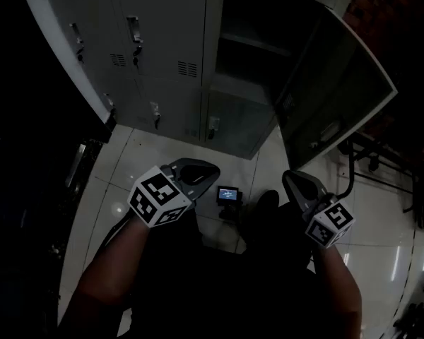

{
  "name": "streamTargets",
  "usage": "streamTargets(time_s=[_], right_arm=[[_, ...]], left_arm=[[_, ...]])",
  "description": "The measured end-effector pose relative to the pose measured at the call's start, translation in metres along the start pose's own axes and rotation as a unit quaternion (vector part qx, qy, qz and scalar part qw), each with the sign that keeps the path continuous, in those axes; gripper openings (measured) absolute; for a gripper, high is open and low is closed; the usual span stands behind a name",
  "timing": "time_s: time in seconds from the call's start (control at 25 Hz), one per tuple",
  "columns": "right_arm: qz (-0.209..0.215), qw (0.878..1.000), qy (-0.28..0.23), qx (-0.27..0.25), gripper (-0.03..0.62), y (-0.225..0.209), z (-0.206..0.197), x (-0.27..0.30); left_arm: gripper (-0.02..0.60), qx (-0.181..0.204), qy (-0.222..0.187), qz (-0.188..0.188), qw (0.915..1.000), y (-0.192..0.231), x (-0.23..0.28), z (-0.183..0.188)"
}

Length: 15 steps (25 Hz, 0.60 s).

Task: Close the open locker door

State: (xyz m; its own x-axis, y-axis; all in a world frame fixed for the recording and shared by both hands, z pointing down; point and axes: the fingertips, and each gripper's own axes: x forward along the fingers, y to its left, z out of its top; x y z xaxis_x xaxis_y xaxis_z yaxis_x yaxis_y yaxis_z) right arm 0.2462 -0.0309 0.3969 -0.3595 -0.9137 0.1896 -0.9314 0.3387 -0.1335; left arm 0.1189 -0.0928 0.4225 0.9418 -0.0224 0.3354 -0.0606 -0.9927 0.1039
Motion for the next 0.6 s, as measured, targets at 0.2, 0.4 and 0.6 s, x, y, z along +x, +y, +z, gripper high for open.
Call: streamTargets(time_s=[0.2, 0.4, 0.6], right_arm=[[0.003, 1.0, -0.02, 0.014, 0.002, 0.005, 0.003, -0.005], [-0.029, 0.999, -0.037, 0.006, 0.003, -0.011, 0.014, -0.024], [-0.081, 0.996, -0.047, 0.005, 0.061, -0.053, 0.025, -0.056]], left_arm=[[0.012, -0.01, 0.006, -0.001, 0.9999, -0.002, -0.007, -0.007], [0.012, -0.013, 0.003, -0.001, 0.9999, -0.002, -0.008, -0.005], [0.012, -0.013, 0.002, -0.002, 0.9999, -0.002, -0.006, -0.005]])
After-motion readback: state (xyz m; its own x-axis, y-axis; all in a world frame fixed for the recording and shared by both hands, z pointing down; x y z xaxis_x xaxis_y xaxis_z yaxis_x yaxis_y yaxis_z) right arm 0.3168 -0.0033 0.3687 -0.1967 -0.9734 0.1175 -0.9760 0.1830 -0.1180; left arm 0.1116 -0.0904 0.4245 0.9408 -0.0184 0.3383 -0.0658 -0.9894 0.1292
